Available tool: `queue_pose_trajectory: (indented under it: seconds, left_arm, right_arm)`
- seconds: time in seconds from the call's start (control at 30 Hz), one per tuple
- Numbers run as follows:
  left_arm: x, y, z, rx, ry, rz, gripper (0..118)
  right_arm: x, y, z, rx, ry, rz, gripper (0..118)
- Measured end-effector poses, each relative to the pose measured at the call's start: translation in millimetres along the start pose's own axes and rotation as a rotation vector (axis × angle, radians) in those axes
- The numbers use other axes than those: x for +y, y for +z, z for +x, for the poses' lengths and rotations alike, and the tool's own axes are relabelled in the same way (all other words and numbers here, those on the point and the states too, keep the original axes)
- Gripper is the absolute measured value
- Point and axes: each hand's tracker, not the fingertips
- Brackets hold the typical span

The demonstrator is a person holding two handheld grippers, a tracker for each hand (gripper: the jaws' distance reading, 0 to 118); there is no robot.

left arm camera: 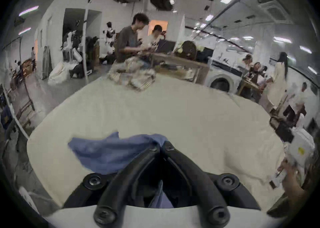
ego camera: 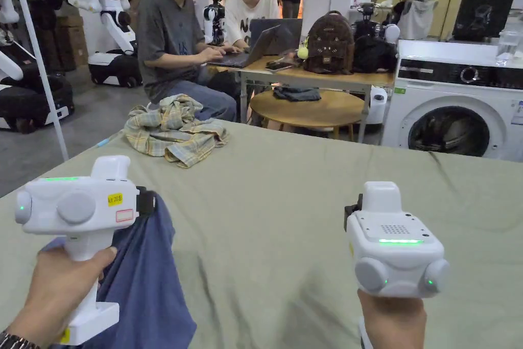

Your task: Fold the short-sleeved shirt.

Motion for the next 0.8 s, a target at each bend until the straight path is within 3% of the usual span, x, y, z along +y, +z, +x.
queue_pose_trajectory:
  seconds: [0.43, 0.8]
  left_arm:
    - [55, -34, 229, -0.400, -0.236, 0.049, 0]
    - [-18, -71, 410, -0.702, -0.313, -0.117, 0]
  right_arm:
    - [9, 52, 130, -0.225, -0.025, 0.049, 0]
    - [-10, 106, 231, -0.433, -0.067, 0.027, 0]
